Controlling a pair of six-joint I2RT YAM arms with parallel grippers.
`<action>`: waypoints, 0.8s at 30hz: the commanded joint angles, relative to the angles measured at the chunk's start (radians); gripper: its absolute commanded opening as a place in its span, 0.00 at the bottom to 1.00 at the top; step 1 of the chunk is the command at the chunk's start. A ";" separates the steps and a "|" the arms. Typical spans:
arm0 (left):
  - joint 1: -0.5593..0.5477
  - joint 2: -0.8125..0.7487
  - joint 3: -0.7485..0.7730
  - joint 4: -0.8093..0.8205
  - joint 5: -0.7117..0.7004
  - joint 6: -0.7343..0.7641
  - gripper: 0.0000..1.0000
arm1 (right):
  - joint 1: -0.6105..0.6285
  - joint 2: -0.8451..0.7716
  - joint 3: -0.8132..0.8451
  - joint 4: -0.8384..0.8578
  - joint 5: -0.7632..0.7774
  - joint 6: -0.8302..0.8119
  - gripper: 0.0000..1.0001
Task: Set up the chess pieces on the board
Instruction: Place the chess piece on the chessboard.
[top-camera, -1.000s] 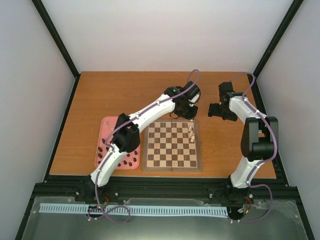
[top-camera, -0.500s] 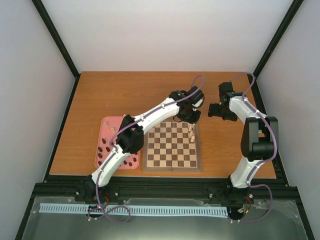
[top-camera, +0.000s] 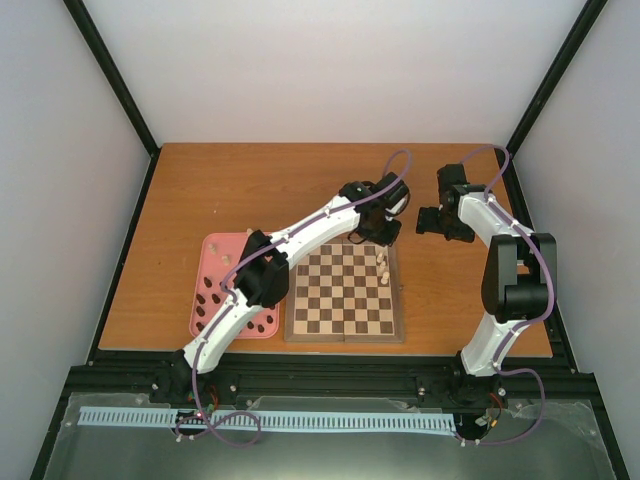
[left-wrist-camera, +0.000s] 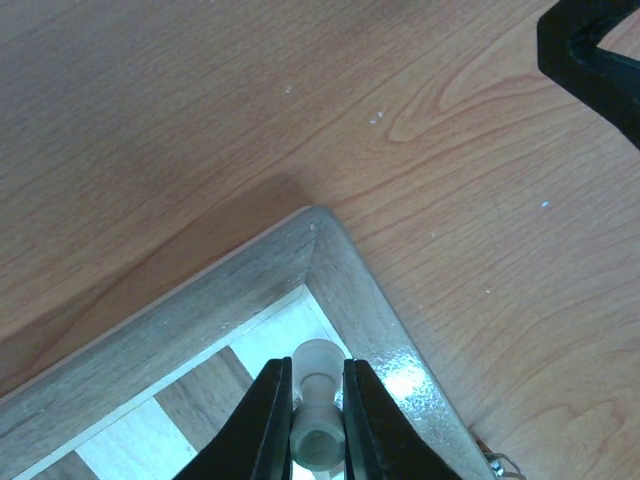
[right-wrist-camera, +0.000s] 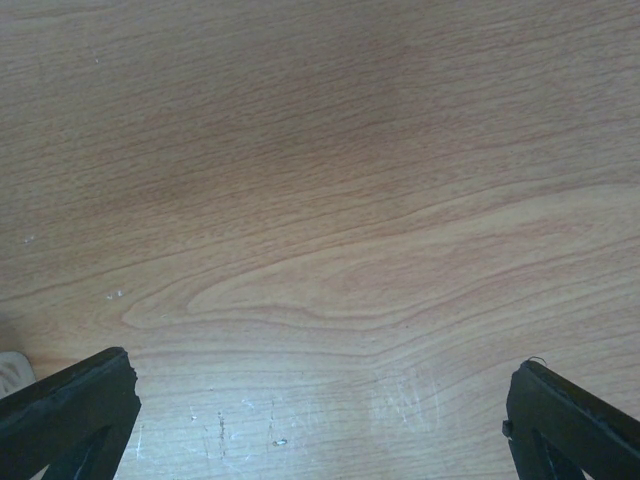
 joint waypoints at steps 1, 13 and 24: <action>0.002 0.018 0.032 -0.008 -0.034 0.023 0.08 | 0.001 0.007 0.010 0.008 0.018 -0.010 1.00; 0.003 0.037 0.011 -0.020 -0.038 0.028 0.08 | 0.001 0.008 0.004 0.008 0.018 -0.011 1.00; 0.004 0.050 0.007 -0.021 -0.044 0.032 0.09 | 0.001 0.007 -0.001 0.009 0.020 -0.014 1.00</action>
